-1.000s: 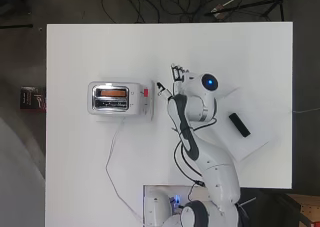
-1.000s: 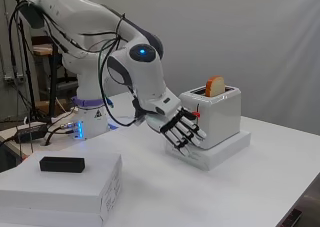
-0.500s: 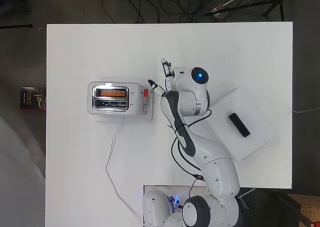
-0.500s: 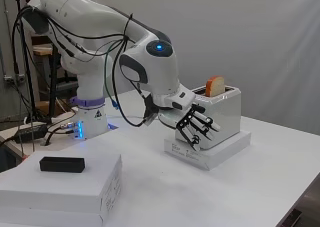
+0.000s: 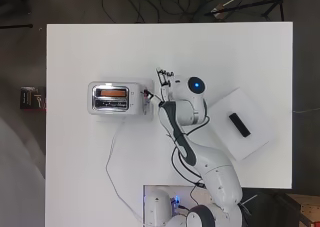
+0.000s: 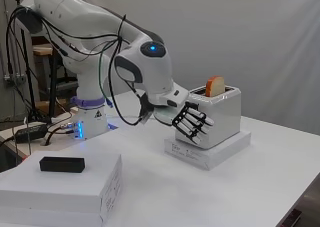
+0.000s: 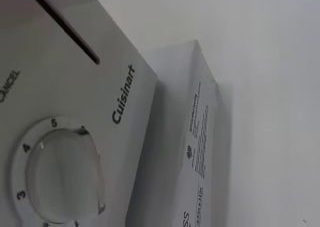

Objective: Teleoperate dual arm-hand system to toast a bread

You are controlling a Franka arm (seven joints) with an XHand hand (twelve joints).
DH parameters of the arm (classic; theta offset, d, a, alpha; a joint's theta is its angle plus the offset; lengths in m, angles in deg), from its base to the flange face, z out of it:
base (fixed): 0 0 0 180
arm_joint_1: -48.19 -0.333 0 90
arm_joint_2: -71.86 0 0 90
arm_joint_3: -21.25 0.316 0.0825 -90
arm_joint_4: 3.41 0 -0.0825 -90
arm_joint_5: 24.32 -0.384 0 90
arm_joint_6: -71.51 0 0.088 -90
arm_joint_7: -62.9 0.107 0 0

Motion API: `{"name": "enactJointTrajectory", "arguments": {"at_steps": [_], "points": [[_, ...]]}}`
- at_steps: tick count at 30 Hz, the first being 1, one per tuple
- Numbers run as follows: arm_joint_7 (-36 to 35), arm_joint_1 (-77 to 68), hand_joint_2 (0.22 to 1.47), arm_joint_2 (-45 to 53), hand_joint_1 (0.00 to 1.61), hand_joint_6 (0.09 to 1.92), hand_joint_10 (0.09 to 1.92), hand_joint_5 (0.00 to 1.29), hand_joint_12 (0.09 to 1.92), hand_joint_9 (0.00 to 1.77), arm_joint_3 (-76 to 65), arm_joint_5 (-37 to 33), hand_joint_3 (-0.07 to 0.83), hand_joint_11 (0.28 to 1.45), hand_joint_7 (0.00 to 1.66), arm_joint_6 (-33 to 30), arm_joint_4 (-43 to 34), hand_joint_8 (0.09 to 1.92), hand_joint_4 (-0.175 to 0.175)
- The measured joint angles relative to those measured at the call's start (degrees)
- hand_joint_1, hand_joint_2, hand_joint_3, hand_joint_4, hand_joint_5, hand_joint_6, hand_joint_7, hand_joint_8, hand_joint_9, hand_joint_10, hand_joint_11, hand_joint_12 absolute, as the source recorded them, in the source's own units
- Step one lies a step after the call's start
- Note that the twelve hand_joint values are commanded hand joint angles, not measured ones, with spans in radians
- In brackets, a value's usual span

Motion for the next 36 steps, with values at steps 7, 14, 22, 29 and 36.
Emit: {"name": "enactJointTrajectory", "arguments": {"at_steps": [7, 14, 22, 29, 36], "points": [[2.3, -2.7, 0.99, -1.1, 0.13, 0.09, 0.09, 0.14, 0.09, 0.56, -3.4, 1.0, 0.011, 0.51, 0.34, 1.0, 0.1, 0.09, 0.0], [14.7, -7.0, 1.02, -3.6, 0.13, 0.09, 0.09, 0.17, 0.09, 0.41, -12.0, 2.2, 0.007, 0.46, 0.26, 1.3, -1.3, 0.09, 0.024], [-1.6, 31.1, 1.02, 30.1, 0.15, 0.09, 0.09, 0.21, 0.09, 0.35, 22.0, -22.4, 0.005, 0.43, 0.25, 1.8, -2.6, 0.09, 0.022], [-11.0, 63.8, 1.06, 48.6, 0.12, 0.09, 0.09, 0.15, 0.09, 0.34, 57.6, -25.8, 0.008, 0.42, 0.22, 2.0, -3.1, 0.09, -0.025], [-25.5, 66.8, 1.04, 50.4, 0.12, 0.09, 0.09, 0.16, 0.09, 0.42, 63.5, -43.4, -0.002, 0.41, 0.29, 3.6, -4.0, 0.09, -0.015]]}}
